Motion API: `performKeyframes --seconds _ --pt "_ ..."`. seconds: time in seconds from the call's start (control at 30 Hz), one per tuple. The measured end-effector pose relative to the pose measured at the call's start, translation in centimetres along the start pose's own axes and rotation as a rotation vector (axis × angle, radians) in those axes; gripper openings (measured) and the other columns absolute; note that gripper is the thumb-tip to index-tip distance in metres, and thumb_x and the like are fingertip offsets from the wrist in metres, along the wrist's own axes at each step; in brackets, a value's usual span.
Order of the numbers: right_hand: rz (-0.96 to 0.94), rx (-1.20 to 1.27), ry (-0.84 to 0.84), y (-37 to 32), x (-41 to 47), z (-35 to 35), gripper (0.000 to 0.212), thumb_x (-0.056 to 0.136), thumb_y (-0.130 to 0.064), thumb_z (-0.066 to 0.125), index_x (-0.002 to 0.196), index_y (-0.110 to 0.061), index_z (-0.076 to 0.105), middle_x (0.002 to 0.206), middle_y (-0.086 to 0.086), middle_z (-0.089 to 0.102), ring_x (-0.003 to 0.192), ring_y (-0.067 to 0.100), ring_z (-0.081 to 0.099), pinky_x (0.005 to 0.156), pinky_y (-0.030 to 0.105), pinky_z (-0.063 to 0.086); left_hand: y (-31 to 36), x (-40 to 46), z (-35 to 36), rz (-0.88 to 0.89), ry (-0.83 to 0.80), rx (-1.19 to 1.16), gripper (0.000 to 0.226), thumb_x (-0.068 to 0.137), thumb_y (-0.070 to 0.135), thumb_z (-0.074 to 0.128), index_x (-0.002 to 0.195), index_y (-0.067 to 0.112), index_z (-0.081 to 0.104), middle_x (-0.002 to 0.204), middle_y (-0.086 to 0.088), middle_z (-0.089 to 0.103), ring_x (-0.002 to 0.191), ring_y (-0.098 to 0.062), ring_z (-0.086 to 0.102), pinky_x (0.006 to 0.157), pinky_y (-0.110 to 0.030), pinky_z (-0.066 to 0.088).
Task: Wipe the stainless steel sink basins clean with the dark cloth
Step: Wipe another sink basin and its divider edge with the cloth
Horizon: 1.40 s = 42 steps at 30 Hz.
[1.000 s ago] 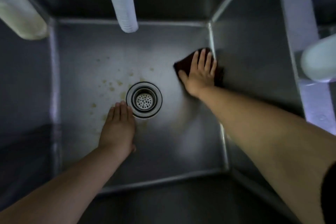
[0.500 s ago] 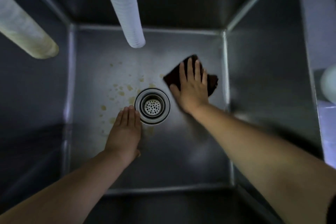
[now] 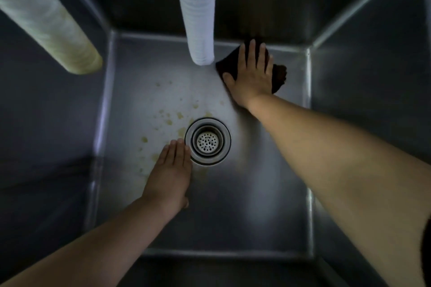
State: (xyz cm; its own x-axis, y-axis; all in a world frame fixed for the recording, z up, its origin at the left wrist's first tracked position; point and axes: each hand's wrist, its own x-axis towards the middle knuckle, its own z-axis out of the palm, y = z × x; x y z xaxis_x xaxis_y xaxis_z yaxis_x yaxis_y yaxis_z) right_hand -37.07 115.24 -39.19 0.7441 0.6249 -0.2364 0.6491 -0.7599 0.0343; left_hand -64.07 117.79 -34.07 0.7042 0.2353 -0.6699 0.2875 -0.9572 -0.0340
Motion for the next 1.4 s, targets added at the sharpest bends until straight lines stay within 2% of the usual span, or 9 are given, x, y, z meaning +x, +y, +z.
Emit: performKeyframes --seconds 0.13,0.47,0.53,0.67,0.8,1.0,1.13,1.23,1.4 --pt "0.086 0.052 0.006 -3.2 -0.2 0.2 0.076 0.093 -0.054 0.022 0.15 -0.011 -0.004 0.157 0.015 -0.008 0.143 0.037 -0.013 0.112 0.049 -0.014 -0.2 -0.1 0.1 0.008 0.007 -0.015 0.125 0.071 0.05 0.071 0.144 -0.005 -0.014 0.153 -0.026 -0.016 0.143 -0.037 -0.012 0.112 -0.041 -0.016" --pt "-0.598 -0.123 -0.087 -1.3 -8.1 1.5 0.064 0.097 -0.044 0.026 0.15 -0.025 -0.006 0.158 -0.001 -0.01 0.144 0.021 -0.015 0.114 0.039 -0.013 -1.0 -2.4 -0.9 -0.004 0.08 -0.11 0.116 0.074 0.046 0.068 0.147 0.003 -0.012 0.156 -0.014 -0.016 0.145 -0.026 -0.013 0.111 -0.037 -0.018" --pt "-0.515 -0.096 -0.06 0.9 -7.5 1.0 0.065 0.096 -0.044 0.027 0.15 -0.025 -0.002 0.159 0.0 -0.005 0.145 0.021 -0.01 0.115 0.038 -0.009 -1.9 -3.7 -1.4 -0.019 0.149 -0.124 0.111 0.078 0.048 0.063 0.147 0.007 -0.014 0.156 -0.011 -0.018 0.144 -0.023 -0.018 0.11 -0.038 -0.019" --pt "-0.083 0.0 0.003 2.2 -6.1 0.3 0.065 0.095 -0.04 0.029 0.151 -0.018 0.003 0.159 0.006 0.0 0.146 0.026 -0.004 0.118 0.043 -0.002 -5.0 -7.7 -2.8 -0.077 0.219 -0.081 0.095 0.088 0.055 0.042 0.146 0.01 -0.018 0.152 -0.008 -0.029 0.136 -0.02 -0.031 0.106 -0.042 -0.022" --pt "0.154 0.093 -0.02 -3.1 -6.2 0.5 0.067 0.096 -0.042 0.028 0.151 -0.014 0.002 0.159 0.011 -0.002 0.145 0.032 -0.006 0.116 0.052 -0.001 -8.3 -11.8 -3.4 -0.192 0.293 -0.049 0.088 0.087 0.061 0.038 0.15 0.013 0.001 0.159 -0.008 -0.003 0.146 -0.021 -0.003 0.117 -0.042 0.0" --pt "-0.286 0.034 0.009 -13.6 -9.8 1.2 0.069 0.094 -0.044 0.03 0.15 -0.012 0.008 0.158 0.015 0.003 0.144 0.035 -0.003 0.116 0.049 -0.001 -9.9 -12.7 -2.5 -0.268 0.205 -0.196 0.069 0.091 0.058 0.036 0.146 0.02 0.02 0.155 -0.002 0.021 0.141 -0.016 0.024 0.112 -0.031 0.022" --pt "-0.585 0.029 -0.065 -20.0 -14.2 2.7 0.072 0.092 -0.046 0.037 0.151 -0.016 0.009 0.159 0.011 0.002 0.145 0.032 -0.007 0.116 0.047 -0.007 -10.0 -11.9 -2.2 -0.29 0.242 -0.284 0.045 0.09 0.055 0.04 0.128 0.032 0.041 0.131 0.008 0.051 0.118 -0.014 0.049 0.087 -0.028 0.039" --pt "-0.7 -0.036 -0.059 -20.5 -14.0 3.1 0.072 0.093 -0.051 0.034 0.151 -0.019 0.007 0.159 0.008 0.001 0.145 0.029 -0.008 0.117 0.047 -0.005 -10.1 -11.6 -2.4 -0.309 0.238 -0.28 0.033 0.09 0.053 0.042 0.116 0.033 0.048 0.115 0.01 0.057 0.105 -0.014 0.054 0.07 -0.028 0.033" --pt "-0.651 -0.024 0.026 -18.5 -7.2 1.1 0.071 0.092 -0.057 0.033 0.151 -0.023 0.014 0.159 0.004 0.008 0.146 0.027 0.002 0.116 0.042 -0.002 -10.3 -11.3 -2.2 -0.305 0.211 -0.296 0.038 0.091 0.055 0.038 0.119 0.03 0.045 0.117 0.008 0.057 0.106 -0.014 0.055 0.077 -0.028 0.042"
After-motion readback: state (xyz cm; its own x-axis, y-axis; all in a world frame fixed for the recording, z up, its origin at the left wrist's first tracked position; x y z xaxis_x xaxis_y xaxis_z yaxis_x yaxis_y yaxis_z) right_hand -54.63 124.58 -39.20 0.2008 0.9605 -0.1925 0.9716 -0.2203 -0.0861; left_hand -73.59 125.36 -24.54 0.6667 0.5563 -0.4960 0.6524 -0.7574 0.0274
